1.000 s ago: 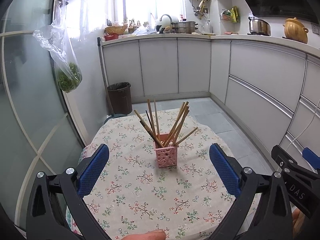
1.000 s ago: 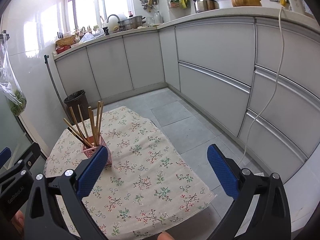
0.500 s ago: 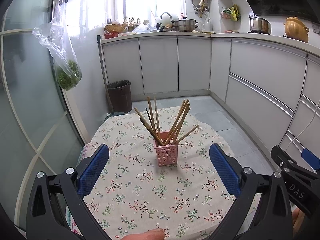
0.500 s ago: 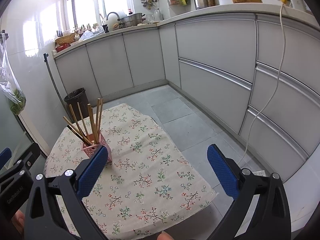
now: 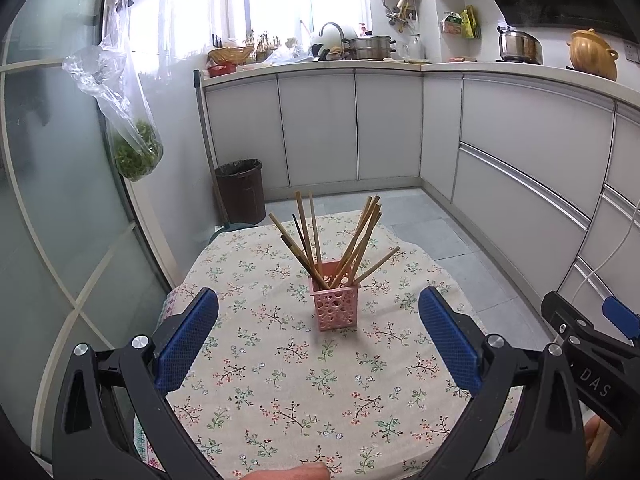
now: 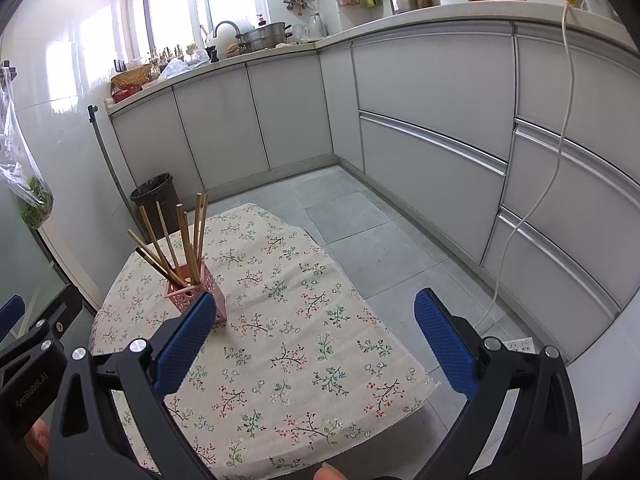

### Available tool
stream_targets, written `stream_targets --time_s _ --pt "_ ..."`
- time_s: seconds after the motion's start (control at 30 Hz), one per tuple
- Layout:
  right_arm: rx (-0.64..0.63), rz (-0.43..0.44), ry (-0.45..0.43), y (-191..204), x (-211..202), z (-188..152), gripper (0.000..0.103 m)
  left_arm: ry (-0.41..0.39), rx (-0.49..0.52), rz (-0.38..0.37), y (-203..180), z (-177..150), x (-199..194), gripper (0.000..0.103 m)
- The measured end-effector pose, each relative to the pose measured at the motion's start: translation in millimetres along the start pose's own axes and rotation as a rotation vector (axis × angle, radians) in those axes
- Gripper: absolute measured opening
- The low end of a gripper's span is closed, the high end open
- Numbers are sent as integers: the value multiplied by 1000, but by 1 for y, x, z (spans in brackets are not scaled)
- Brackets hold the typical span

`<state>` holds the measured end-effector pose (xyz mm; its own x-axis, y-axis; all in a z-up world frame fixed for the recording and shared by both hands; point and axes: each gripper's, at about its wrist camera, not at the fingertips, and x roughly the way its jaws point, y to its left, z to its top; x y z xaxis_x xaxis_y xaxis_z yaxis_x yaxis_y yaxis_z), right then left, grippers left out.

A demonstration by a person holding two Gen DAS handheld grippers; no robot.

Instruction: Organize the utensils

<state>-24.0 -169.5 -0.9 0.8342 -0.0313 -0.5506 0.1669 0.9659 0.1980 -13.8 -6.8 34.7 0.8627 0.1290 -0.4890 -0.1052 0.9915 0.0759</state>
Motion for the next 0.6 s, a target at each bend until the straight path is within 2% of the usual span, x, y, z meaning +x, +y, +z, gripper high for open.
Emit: stream_targets --time_s 0.6 --pt "-7 0 2 1 0 -1 97 -3 9 7 0 0 0 96"
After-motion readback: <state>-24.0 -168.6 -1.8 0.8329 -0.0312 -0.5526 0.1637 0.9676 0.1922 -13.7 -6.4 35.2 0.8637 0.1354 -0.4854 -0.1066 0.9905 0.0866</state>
